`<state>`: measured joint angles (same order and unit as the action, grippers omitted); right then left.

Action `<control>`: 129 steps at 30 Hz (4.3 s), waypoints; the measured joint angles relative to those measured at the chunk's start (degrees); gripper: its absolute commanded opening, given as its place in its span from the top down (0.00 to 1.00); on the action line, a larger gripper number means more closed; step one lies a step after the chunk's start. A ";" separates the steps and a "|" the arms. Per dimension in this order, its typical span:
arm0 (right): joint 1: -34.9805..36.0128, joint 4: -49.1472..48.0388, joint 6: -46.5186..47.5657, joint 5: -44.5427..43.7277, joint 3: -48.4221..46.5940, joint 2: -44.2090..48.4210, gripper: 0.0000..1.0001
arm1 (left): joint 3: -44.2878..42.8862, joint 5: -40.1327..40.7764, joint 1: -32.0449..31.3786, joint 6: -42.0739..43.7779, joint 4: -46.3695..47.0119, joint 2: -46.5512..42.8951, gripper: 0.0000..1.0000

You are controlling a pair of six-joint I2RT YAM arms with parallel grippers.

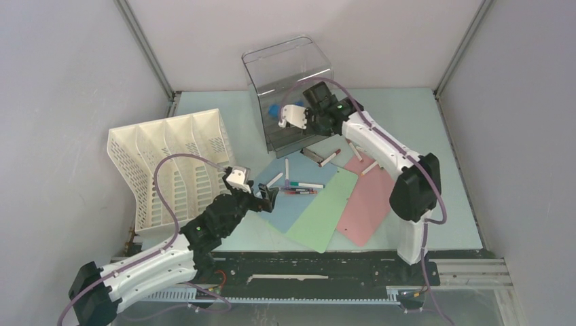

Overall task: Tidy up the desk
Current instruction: Place the stationery in the drawer, then pick up the stationery from the center of the board.

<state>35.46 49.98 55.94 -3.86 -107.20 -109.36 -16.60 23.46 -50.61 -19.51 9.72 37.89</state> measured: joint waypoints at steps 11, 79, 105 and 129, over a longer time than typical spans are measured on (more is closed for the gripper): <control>2.45 -6.86 7.10 -9.90 0.00 -6.71 0.90 | 0.83 0.42 0.57 -0.26 -0.02 -1.53 0.00; -25.16 1.42 -20.85 55.76 33.42 33.83 0.52 | -19.21 -20.74 8.98 0.76 -10.75 25.99 0.01; -25.55 2.51 -20.44 60.98 33.57 33.81 0.52 | -33.64 -24.20 9.18 8.41 -20.70 47.71 0.40; -24.55 2.89 -20.28 60.94 33.57 32.68 0.52 | -41.40 -24.61 9.16 16.13 -27.54 59.06 0.61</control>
<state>10.92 52.86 35.66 57.08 -73.63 -76.69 -58.00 -1.15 -41.45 -3.38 -17.82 96.95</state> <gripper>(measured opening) 0.481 0.402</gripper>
